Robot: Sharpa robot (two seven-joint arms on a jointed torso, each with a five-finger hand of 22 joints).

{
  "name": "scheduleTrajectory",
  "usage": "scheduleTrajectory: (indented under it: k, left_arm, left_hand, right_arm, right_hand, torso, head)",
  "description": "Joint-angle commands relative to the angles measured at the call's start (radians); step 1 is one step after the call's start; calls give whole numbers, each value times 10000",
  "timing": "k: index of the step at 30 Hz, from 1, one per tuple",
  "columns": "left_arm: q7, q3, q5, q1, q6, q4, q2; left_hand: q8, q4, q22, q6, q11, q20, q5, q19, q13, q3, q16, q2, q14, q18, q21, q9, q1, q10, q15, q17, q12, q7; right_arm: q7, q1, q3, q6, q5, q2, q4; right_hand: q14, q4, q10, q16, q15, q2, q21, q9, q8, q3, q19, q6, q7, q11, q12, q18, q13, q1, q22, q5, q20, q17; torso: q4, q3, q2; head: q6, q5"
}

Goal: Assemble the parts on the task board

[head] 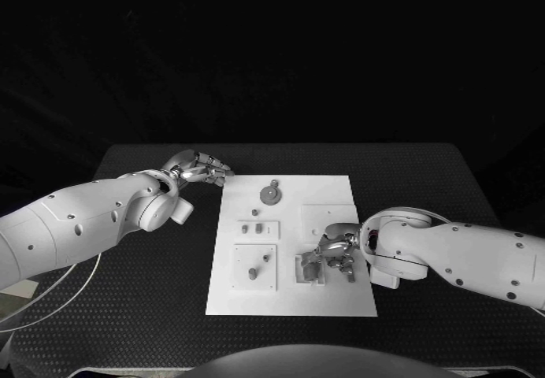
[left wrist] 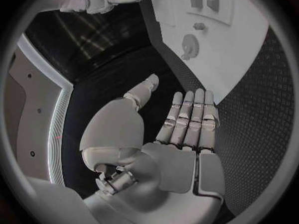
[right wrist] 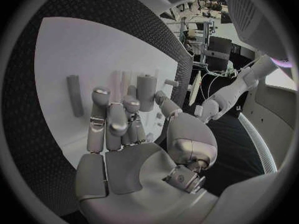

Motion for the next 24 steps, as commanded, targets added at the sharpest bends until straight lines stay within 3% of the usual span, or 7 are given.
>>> scheduleTrajectory:
  k: [1,9,24]
  left_arm:
    - [63,6,54,-3,114,25,5]
    - [61,6,54,-3,120,26,2]
    - [43,6,54,-3,134,27,-14]
  left_hand:
    - [57,63,-17,-100,7,11,41,-58,-16,-18,-52,-23,-67,168,64,-17,-103,-33,32,11,58,165]
    - [58,67,-19,-102,7,11,41,-60,-18,-19,-55,-24,-68,169,64,-18,-103,-34,32,14,57,165]
    - [58,72,-23,-105,8,12,41,-65,-22,-21,-61,-29,-73,170,63,-19,-103,-37,33,21,56,166]
  right_arm:
    - [9,-12,-4,229,46,22,3]
    - [19,-18,-7,261,13,36,-16]
    - [34,-24,-10,207,12,68,-30]
  right_hand:
    - [-84,121,-79,-52,-5,-114,-49,-2,-44,13,-42,29,74,21,25,258,-17,-105,149,62,-43,-27]
    - [-148,314,-117,-80,4,-414,-69,20,-91,121,-58,2,85,32,26,258,-34,-276,151,62,-50,-94]
    - [-192,455,-152,-102,17,-635,-83,42,-141,230,-70,-43,103,48,30,258,-49,-361,153,62,-51,-138]
  torso:
    - [-3,2,-3]
    - [0,-1,-5]
    - [-3,-1,-6]
  head:
    - [-12,8]
    - [-19,16]
    - [-41,16]
